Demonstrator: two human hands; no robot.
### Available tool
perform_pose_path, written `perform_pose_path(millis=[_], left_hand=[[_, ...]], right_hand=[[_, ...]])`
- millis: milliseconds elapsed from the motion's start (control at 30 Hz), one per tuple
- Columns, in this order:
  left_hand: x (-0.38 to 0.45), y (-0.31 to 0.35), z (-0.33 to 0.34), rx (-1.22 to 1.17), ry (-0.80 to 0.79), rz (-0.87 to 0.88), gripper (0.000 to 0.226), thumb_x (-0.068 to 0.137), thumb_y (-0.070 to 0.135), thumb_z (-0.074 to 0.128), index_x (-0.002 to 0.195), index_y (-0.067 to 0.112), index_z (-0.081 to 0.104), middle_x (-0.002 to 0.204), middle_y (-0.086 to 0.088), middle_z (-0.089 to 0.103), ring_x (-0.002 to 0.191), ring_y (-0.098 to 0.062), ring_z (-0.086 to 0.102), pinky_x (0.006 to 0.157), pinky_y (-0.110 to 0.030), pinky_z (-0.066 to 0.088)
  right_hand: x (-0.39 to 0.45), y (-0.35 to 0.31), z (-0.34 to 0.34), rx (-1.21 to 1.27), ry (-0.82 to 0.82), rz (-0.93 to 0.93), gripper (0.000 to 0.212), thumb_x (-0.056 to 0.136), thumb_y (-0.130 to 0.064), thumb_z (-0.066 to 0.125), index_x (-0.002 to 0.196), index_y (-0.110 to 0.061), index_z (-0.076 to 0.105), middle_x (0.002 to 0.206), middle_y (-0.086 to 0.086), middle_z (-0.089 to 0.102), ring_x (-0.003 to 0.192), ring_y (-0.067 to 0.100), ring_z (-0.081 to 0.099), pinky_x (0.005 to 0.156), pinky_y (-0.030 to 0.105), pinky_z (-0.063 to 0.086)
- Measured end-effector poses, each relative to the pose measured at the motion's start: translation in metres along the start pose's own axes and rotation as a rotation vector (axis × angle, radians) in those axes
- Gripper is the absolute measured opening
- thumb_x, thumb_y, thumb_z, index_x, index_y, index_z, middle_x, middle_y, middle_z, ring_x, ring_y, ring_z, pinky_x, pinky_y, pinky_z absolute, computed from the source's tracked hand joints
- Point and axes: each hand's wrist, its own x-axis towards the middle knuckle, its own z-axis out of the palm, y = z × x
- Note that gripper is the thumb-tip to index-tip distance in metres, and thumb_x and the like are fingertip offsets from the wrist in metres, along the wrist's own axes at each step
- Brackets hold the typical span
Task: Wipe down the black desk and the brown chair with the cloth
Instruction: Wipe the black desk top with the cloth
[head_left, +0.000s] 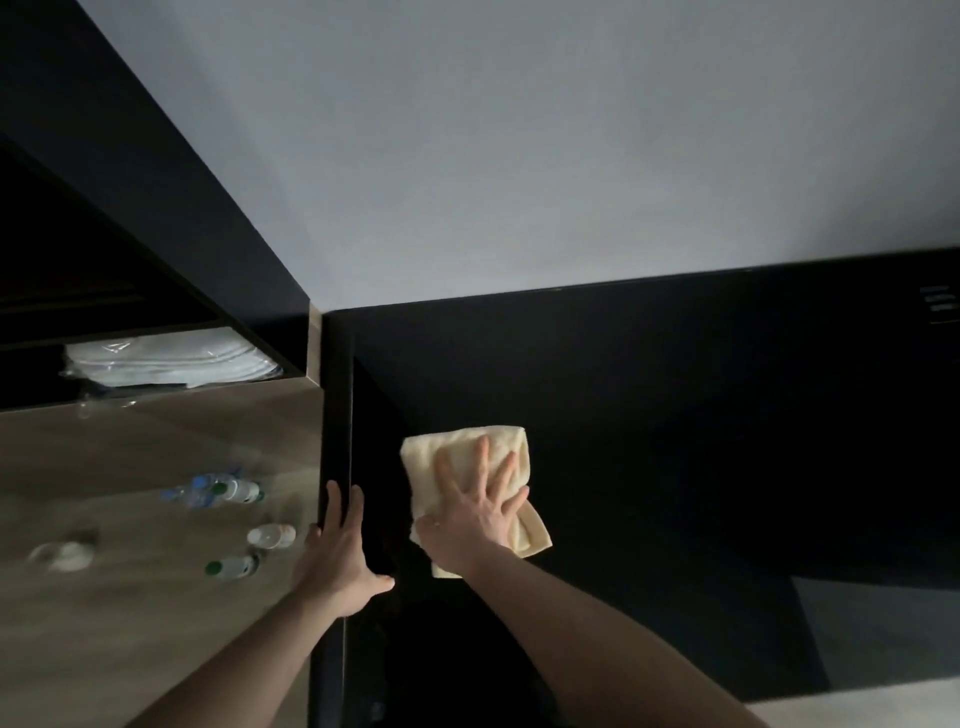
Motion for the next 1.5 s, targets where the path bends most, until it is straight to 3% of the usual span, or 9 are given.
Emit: perform_pose_path(millis=[133, 200, 300, 433, 633, 1033, 1200, 1400, 1500], left_hand=[[-0.002, -0.016, -0.014, -0.172, -0.066, 0.031, 0.149, 0.063, 0.049, 0.093, 0.167, 0.031, -0.011, 0.171, 0.003, -0.030, 0.156, -0.039, 0.027, 0.119, -0.047, 0.041], [-0.010, -0.005, -0.019, -0.158, 0.045, 0.111, 0.140, 0.066, 0.048, 0.085, 0.167, 0.029, -0.010, 0.171, 0.001, -0.026, 0.160, -0.040, 0.007, 0.126, -0.053, 0.028], [-0.023, 0.038, -0.022, -0.029, 0.161, 0.304, 0.126, 0.077, 0.061, 0.071, 0.167, 0.029, -0.011, 0.169, 0.002, -0.033, 0.160, -0.036, -0.017, 0.128, -0.059, 0.008], [-0.010, 0.079, -0.009, 0.140, -0.006, 0.392, 0.132, 0.072, 0.100, 0.042, 0.165, 0.030, -0.019, 0.166, -0.001, -0.041, 0.156, -0.039, -0.029, 0.124, -0.069, 0.001], [0.026, 0.089, -0.009, 0.215, -0.139, 0.321, 0.138, 0.067, 0.102, 0.043, 0.151, 0.035, -0.043, 0.152, 0.000, -0.060, 0.141, -0.042, -0.052, 0.120, -0.072, -0.017], [0.083, 0.038, -0.070, 0.176, -0.134, 0.095, 0.131, 0.068, 0.102, 0.046, 0.139, 0.047, -0.050, 0.148, 0.010, -0.063, 0.145, -0.038, -0.048, 0.126, -0.068, -0.004], [0.069, 0.049, -0.052, 0.166, -0.120, 0.065, 0.126, 0.076, 0.098, 0.042, 0.150, 0.041, -0.042, 0.155, 0.003, -0.056, 0.148, -0.042, -0.042, 0.125, -0.068, -0.007], [0.041, 0.090, -0.018, 0.099, -0.151, 0.020, 0.121, 0.072, 0.101, 0.026, 0.141, 0.038, -0.052, 0.156, -0.003, -0.056, 0.147, -0.047, -0.043, 0.123, -0.072, -0.010], [0.025, 0.133, 0.000, 0.086, -0.182, 0.027, 0.115, 0.081, 0.093, 0.025, 0.150, 0.033, -0.045, 0.156, -0.006, -0.056, 0.146, -0.048, -0.043, 0.121, -0.073, -0.010]], right_hand=[[0.004, -0.016, 0.004, 0.128, -0.096, -0.053, 0.104, 0.081, -0.046, 0.062, 0.162, -0.055, -0.003, 0.166, -0.008, -0.039, 0.149, 0.042, -0.041, 0.125, 0.069, -0.009], [-0.008, 0.005, -0.009, 0.180, -0.047, -0.057, 0.099, 0.089, -0.041, 0.061, 0.163, -0.055, -0.004, 0.170, -0.015, -0.032, 0.156, 0.032, -0.032, 0.129, 0.062, 0.002], [-0.040, 0.059, -0.018, 0.102, 0.100, -0.020, 0.086, 0.101, -0.045, 0.051, 0.165, -0.049, -0.005, 0.169, -0.016, -0.032, 0.156, 0.028, -0.031, 0.129, 0.062, -0.002], [-0.076, 0.144, 0.004, -0.033, 0.119, 0.213, 0.091, 0.099, -0.068, 0.043, 0.166, -0.042, -0.013, 0.160, -0.010, -0.046, 0.154, 0.034, -0.036, 0.126, 0.068, -0.003], [-0.082, 0.177, 0.025, -0.096, 0.088, 0.258, 0.099, 0.093, -0.086, 0.030, 0.159, -0.043, -0.031, 0.157, -0.006, -0.055, 0.147, 0.040, -0.045, 0.122, 0.072, -0.010], [-0.074, 0.177, 0.022, -0.108, -0.046, 0.279, 0.101, 0.090, -0.091, 0.015, 0.150, -0.036, -0.045, 0.146, 0.003, -0.065, 0.136, 0.045, -0.056, 0.115, 0.078, -0.019], [-0.077, 0.182, 0.020, -0.135, -0.047, 0.216, 0.099, 0.093, -0.088, 0.016, 0.149, -0.035, -0.046, 0.148, 0.004, -0.064, 0.136, 0.045, -0.056, 0.115, 0.075, -0.022], [-0.095, 0.215, 0.007, -0.203, 0.018, 0.031, 0.088, 0.103, -0.071, 0.029, 0.162, -0.038, -0.027, 0.157, -0.004, -0.055, 0.147, 0.032, -0.048, 0.125, 0.063, -0.016], [-0.105, 0.246, -0.002, -0.222, 0.050, 0.017, 0.085, 0.104, -0.066, 0.033, 0.164, -0.039, -0.020, 0.162, -0.006, -0.049, 0.151, 0.026, -0.043, 0.128, 0.058, -0.012]])
